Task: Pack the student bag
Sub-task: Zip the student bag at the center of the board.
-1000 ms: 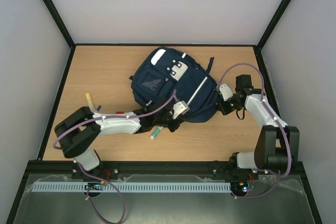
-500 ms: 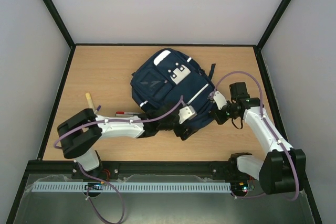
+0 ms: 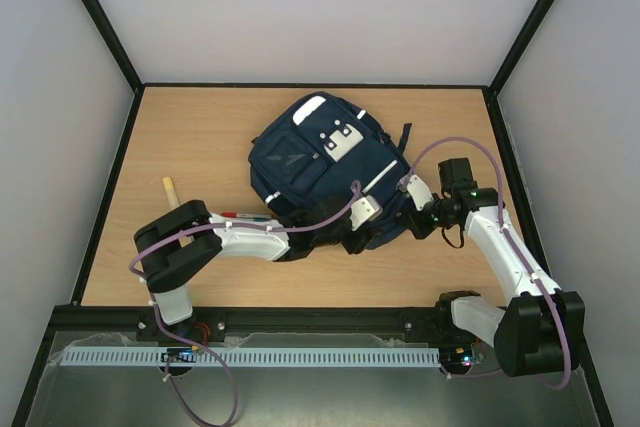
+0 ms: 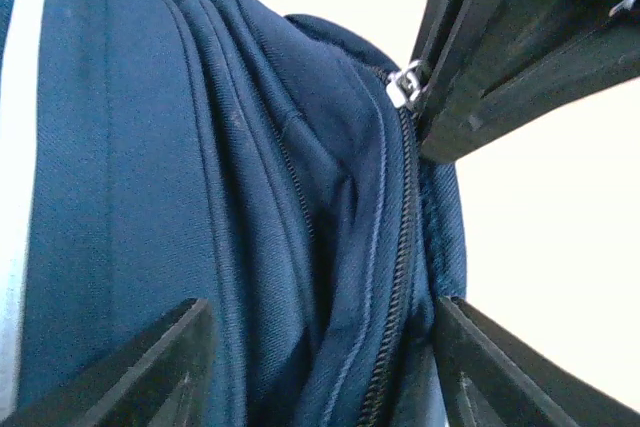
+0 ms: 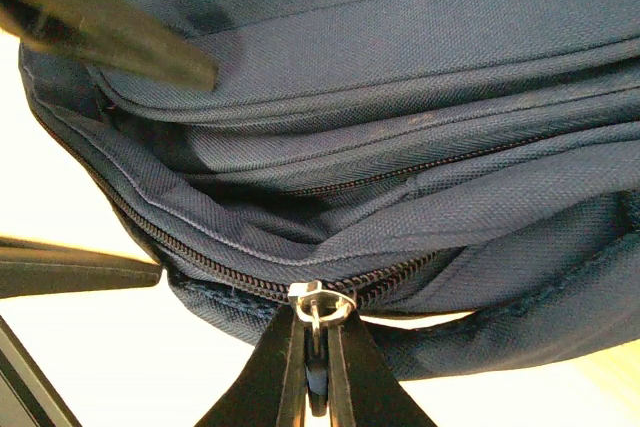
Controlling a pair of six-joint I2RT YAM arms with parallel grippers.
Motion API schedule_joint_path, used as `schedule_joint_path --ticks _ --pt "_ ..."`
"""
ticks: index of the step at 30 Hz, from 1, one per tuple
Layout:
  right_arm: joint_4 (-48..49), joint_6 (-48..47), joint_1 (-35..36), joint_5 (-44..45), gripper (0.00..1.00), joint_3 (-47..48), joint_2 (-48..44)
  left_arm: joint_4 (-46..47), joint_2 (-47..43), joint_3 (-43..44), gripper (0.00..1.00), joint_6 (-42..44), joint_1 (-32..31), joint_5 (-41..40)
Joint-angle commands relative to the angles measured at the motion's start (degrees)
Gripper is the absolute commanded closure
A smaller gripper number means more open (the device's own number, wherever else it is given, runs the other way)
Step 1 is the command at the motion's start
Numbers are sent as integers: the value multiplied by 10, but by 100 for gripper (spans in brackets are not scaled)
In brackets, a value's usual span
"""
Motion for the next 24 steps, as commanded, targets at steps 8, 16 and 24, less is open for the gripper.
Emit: schedule_joint_path --ticks 8,16,24 --pt "-12 15 3 24 99 3 3 7 17 32 98 23 -1 71" --pt "41 17 -47 102 99 32 74 -42 -48 -36 98 36 -1 64" --pt "69 -4 -111 131 99 56 140 -50 -94 -106 98 47 -1 25"
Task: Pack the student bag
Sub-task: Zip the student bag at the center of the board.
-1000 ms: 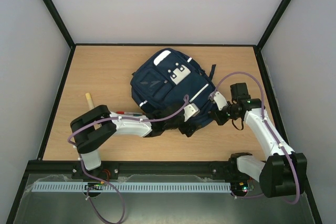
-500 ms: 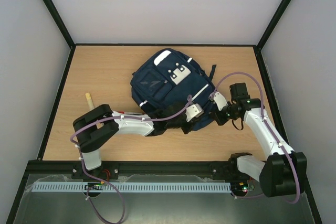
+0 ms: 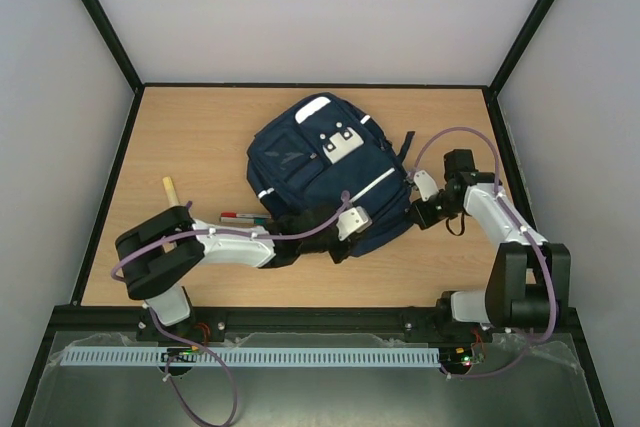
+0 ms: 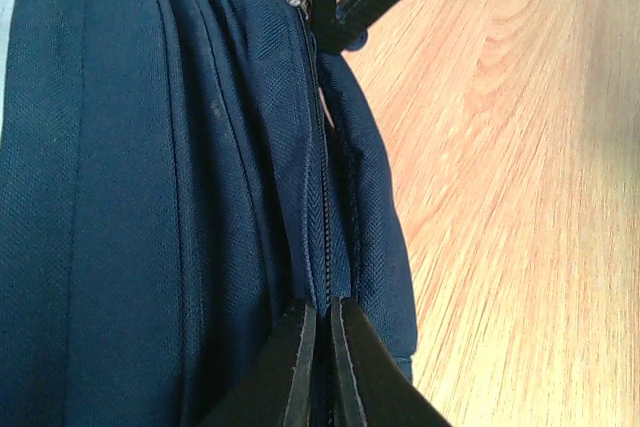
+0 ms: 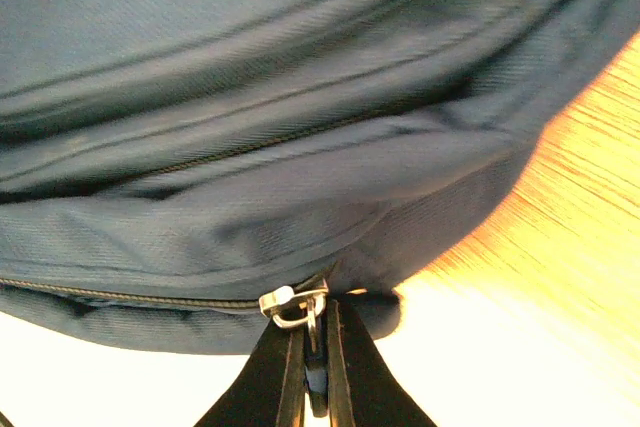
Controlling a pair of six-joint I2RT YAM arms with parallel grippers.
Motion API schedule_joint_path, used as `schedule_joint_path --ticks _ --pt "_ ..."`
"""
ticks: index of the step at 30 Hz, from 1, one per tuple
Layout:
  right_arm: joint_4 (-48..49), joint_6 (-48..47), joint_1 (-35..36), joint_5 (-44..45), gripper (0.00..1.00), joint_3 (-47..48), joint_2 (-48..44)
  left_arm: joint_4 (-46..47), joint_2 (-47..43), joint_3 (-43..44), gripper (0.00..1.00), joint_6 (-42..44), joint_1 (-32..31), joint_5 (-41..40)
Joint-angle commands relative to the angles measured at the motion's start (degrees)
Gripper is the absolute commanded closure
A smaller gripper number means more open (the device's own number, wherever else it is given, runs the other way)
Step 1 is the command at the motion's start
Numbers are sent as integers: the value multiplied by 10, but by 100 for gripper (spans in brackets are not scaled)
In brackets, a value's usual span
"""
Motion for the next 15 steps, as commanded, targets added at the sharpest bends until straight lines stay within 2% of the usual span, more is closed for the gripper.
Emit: schedule_joint_path --ticks 1,9,12,15 --pt "56 -14 -56 101 99 17 15 -43 -51 -51 98 16 -1 -30" --pt "54 -56 -80 135 99 -50 -51 -58 -97 -79 98 18 12 -121" --pt "27 -79 -81 112 99 -67 -99 -78 -102 -81 97 1 24 -190" --pt "-12 -111 -80 55 99 -78 -137 -83 -110 -87 98 -12 45 -203"
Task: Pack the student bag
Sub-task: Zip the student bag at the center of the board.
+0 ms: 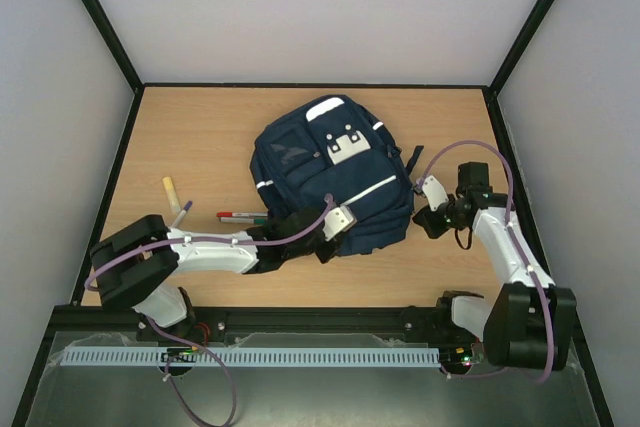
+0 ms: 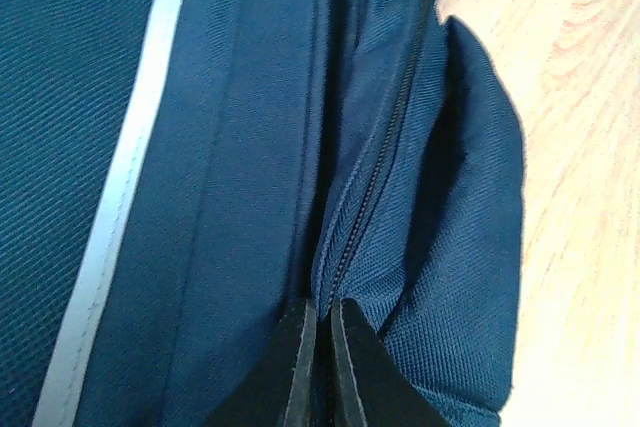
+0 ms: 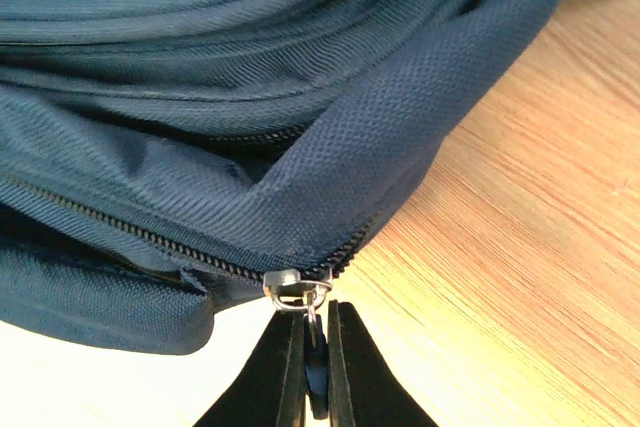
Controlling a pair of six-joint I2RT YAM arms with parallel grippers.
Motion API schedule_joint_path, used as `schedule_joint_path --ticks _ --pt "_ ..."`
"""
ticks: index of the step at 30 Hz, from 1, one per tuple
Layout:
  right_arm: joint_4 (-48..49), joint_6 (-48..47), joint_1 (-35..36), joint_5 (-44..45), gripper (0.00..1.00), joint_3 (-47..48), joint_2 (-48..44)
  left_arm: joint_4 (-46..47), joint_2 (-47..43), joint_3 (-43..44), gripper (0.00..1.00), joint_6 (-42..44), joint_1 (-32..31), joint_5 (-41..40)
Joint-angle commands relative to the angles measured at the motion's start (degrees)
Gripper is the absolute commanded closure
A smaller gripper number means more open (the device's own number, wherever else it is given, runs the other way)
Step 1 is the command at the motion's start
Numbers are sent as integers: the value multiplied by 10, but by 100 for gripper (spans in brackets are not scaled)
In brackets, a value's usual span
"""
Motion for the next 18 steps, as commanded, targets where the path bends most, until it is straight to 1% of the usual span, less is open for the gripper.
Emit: schedule_joint_path --ticks 1,3,5,6,7,9,12,18 --pt "-53 -49 -31 34 99 -16 -54 -53 -30 -25 98 -20 41 -116" --pt "-68 -57 -26 2 99 -22 -63 -44 -39 -25 96 -22 40 -92" --pt "-74 -51 -16 -20 99 -26 -63 -39 -48 -18 75 -21 35 -72" --pt "-75 -48 -8 -29 99 -27 -63 -40 -50 -12 66 -18 30 -62" --pt "-76 -43 1 -36 99 -29 -63 -43 -50 -2 60 -11 22 -55" --pt "-76 -35 21 -45 99 -32 -66 -47 -45 20 50 6 4 -41" --pt "-76 -24 46 -60 99 -32 -75 -53 -21 66 44 28 -12 -8" --pt "-81 -18 54 -65 99 -23 -76 -48 67 140 38 52 -18 57"
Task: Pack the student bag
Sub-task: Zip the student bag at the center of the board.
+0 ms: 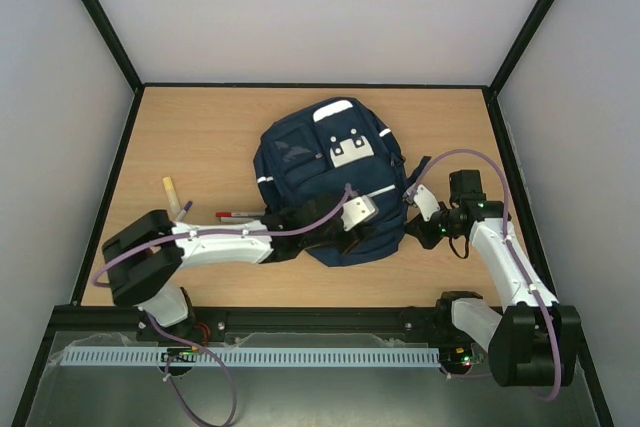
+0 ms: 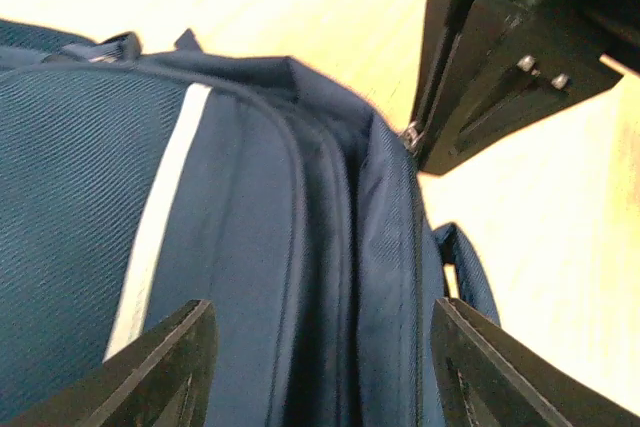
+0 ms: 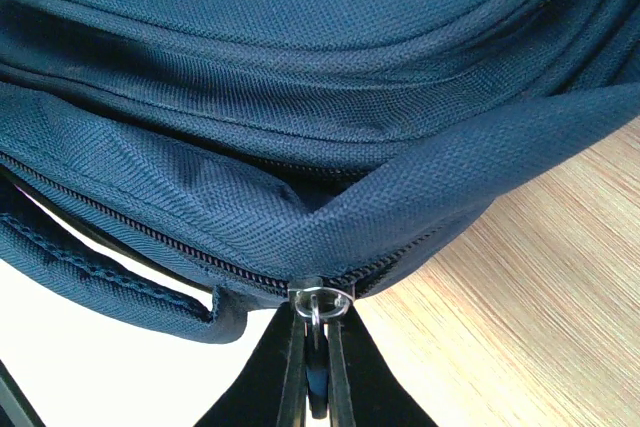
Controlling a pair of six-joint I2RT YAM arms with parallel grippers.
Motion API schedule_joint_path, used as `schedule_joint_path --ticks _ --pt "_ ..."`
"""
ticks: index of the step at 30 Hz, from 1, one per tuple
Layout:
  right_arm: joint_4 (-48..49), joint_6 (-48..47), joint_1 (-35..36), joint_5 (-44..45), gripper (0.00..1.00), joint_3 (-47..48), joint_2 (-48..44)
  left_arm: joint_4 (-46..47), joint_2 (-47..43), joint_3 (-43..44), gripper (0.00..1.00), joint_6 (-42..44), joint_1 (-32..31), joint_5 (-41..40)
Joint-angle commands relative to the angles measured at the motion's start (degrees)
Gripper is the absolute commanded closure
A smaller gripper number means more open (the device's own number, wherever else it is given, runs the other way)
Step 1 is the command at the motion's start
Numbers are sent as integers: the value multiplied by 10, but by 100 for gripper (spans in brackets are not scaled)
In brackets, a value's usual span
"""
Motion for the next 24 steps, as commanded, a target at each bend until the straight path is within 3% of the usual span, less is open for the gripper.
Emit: schedule_joint_path --ticks 1,4,8,16,19,24 --pt "-44 6 3 -20 99 3 -6 6 66 53 36 26 -5 66" --pt "-49 3 3 -22 99 4 -6 -2 108 93 30 27 -10 94" --pt "-54 4 3 -24 99 7 -6 -1 152 125 33 18 -13 95" --pt "-43 -3 1 30 99 18 11 -20 177 147 74 3 -16 77" --pt "-28 -16 -16 45 99 30 38 -37 169 146 95 7 -18 80" --pt "-23 -20 -51 38 99 67 100 -49 145 130 97 9 -26 71"
